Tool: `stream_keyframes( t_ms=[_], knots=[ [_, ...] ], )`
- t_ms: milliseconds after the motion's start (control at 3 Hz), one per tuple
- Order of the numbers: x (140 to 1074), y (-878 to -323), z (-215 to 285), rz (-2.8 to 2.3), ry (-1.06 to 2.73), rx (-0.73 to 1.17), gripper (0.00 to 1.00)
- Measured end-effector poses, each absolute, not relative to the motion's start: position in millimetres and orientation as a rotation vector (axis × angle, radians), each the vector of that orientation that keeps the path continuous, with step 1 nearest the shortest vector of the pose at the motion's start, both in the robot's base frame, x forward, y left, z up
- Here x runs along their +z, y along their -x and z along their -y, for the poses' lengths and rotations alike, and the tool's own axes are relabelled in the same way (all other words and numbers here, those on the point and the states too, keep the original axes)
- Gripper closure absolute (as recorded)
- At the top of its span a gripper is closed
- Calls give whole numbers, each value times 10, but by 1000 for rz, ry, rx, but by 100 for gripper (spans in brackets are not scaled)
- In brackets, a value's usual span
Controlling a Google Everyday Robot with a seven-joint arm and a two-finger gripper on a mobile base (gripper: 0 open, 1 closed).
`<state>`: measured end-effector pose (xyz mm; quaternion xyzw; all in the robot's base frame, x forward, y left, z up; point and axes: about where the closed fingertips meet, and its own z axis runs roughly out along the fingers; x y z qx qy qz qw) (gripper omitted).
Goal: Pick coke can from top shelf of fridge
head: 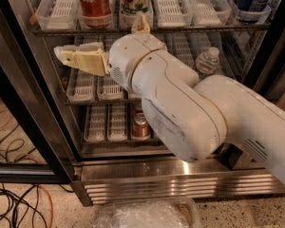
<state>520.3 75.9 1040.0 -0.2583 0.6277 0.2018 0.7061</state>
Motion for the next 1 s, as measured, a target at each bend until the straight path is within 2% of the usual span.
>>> stream_keyframes(
  t_ms=[667, 1000],
  knots=[
    [10400, -5203, -759, -1395, 574, 448, 35],
    [10400, -5203, -759, -1395, 574, 448, 23]
  ],
)
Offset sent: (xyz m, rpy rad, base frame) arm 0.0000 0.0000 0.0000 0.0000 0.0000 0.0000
